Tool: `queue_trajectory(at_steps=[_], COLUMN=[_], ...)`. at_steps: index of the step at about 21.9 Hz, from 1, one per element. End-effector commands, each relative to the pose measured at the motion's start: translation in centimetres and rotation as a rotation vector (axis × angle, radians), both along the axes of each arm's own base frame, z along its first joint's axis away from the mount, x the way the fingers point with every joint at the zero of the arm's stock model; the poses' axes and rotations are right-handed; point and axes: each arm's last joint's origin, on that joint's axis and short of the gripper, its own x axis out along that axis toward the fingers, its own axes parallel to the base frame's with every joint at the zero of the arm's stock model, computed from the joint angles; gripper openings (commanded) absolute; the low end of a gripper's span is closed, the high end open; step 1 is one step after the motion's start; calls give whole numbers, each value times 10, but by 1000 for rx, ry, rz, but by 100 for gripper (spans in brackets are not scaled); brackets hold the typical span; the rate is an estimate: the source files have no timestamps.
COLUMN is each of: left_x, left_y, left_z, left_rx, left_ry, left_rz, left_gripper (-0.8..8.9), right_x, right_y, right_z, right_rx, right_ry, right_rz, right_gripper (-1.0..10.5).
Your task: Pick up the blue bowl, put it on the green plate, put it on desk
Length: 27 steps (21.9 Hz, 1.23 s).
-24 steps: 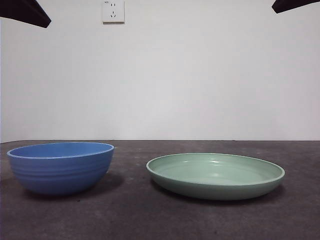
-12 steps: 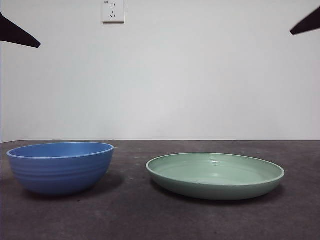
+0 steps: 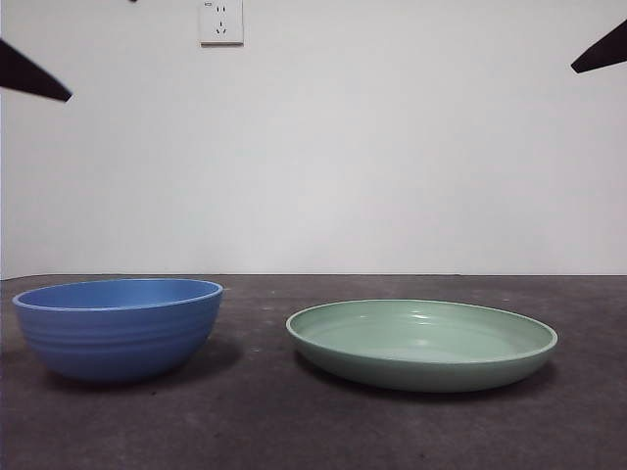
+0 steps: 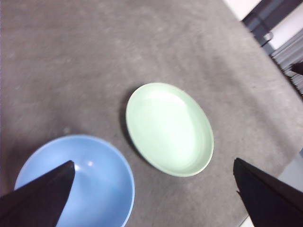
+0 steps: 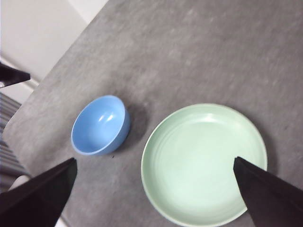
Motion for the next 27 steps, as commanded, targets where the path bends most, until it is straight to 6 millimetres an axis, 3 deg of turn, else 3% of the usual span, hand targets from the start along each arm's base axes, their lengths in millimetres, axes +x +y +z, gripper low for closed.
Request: queue_trajectory(at_steps=[1, 10, 19, 24, 27], left_x=[6, 30, 60, 77, 85], left_y=[3, 14, 12, 11, 10], left_z=[-1, -35, -71, -96, -109], left_rx=[20, 161, 203, 235, 244], left_ry=[47, 274, 413, 477, 520], left_rz=[34, 188, 190, 178, 175], left_gripper=[651, 648, 643, 491, 486], right_x=[-1, -6, -19, -24, -27], right_y=[1, -1, -4, -5, -5], right_z=[4, -3, -2, 1, 2], right_rx=[13, -43, -116, -113, -113], right_ry=[12, 88, 76, 54, 54], right_rz=[12, -2, -37, -38, -38], right_gripper=[617, 615, 615, 615, 615])
